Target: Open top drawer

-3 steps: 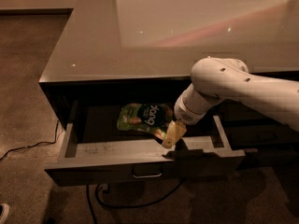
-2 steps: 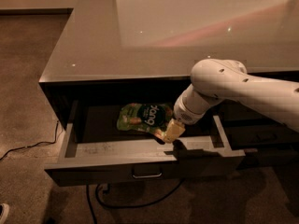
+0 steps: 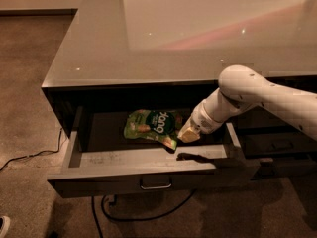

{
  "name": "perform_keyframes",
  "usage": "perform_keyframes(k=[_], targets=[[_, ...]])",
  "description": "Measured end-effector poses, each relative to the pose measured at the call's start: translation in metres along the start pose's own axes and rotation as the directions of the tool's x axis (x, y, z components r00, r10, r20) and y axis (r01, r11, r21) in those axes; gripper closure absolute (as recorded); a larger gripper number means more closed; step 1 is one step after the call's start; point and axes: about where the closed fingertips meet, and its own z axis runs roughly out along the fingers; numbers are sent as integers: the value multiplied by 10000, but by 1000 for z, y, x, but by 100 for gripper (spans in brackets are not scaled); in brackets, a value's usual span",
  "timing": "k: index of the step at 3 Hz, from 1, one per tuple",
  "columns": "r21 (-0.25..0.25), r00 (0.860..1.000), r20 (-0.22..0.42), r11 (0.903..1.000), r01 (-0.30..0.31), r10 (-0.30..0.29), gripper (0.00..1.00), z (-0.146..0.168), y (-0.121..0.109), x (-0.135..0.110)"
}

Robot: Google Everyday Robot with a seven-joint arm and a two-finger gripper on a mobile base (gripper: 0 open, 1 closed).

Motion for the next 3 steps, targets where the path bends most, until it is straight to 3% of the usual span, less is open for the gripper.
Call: perform_keyframes(k=[1,2,3], targets=[[-715,9999,112,9974,72,-64,98,8,3,7],[-1092,9989,-14,9929,470,-475,100,6,18,10],[-766,9942,-477,9928,926,-965,100,-24,64,17]])
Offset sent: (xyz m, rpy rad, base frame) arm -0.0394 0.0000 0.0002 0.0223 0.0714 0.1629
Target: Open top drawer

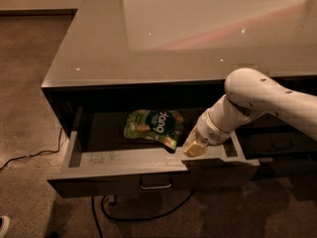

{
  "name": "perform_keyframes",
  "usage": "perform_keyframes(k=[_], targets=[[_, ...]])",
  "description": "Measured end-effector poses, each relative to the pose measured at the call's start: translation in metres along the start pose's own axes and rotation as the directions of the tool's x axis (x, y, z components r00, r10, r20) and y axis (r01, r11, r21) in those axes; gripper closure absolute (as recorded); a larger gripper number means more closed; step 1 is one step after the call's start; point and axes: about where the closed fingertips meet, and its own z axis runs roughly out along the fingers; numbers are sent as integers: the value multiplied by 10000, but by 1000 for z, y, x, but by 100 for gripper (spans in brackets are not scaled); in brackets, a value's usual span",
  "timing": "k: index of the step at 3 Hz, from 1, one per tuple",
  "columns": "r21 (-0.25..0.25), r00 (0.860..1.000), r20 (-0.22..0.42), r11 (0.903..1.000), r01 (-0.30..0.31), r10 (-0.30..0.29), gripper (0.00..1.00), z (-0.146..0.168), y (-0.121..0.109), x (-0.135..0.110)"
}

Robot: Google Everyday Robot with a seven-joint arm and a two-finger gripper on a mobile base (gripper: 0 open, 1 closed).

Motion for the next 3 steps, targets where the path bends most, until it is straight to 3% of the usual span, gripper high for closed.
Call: perform_keyframes(k=[1,3], targets=[[-1,10000,0,10000,0,0,100,0,0,0],[-881,9997,-135,9959,-224,213,100,36,-5,7]])
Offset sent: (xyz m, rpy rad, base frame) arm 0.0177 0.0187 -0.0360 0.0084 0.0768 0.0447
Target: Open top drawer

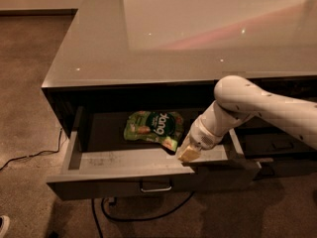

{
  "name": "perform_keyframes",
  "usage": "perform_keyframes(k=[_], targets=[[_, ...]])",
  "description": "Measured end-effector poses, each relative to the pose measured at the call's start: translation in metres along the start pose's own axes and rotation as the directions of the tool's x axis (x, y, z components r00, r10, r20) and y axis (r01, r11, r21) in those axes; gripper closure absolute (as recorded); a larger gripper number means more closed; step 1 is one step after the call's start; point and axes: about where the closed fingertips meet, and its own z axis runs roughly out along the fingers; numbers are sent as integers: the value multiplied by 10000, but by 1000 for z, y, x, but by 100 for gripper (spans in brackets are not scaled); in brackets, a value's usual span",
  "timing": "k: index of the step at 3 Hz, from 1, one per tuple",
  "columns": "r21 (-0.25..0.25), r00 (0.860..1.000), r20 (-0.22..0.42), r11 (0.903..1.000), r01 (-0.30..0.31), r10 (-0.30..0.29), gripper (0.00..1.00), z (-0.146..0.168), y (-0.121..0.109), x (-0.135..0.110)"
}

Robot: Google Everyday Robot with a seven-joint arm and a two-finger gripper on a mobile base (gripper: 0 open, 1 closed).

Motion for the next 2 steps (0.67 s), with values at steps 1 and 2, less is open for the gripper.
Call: perform_keyframes(k=[1,2], targets=[[-381,9997,-40,9990,-236,234,100,7,11,10],[-454,9984,-336,9978,-479,464,100,2,25,26]])
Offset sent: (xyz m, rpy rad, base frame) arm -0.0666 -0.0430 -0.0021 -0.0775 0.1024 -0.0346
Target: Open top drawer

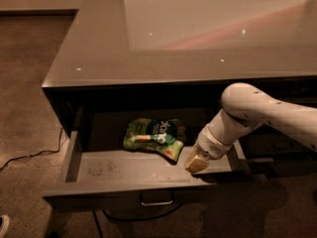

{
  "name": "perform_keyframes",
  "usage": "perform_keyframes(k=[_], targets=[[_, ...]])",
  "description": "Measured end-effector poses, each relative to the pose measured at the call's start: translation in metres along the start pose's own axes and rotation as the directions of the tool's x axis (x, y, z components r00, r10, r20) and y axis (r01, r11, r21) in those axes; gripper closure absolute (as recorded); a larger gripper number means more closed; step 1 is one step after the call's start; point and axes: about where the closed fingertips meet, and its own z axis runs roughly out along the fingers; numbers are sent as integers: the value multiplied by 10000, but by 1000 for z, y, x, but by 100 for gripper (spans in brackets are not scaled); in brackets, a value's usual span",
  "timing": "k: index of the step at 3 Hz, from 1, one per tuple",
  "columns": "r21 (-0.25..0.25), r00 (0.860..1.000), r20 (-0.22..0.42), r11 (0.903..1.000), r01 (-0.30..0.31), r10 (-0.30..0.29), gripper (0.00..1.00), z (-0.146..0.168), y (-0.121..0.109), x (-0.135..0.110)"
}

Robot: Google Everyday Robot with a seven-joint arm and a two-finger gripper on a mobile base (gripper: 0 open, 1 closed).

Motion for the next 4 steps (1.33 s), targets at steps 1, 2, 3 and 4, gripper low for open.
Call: perform_keyframes(k=[1,2,3,4], targets=[[-119,9991,-371,9997,-215,211,100,-7,20,19],[-119,9991,-372,9997,-215,211,100,-7,19,18],[-232,9972,-727,9995,-200,182,100,-16,40,29],[-232,9972,-726,9995,-199,182,82,-16,40,29]])
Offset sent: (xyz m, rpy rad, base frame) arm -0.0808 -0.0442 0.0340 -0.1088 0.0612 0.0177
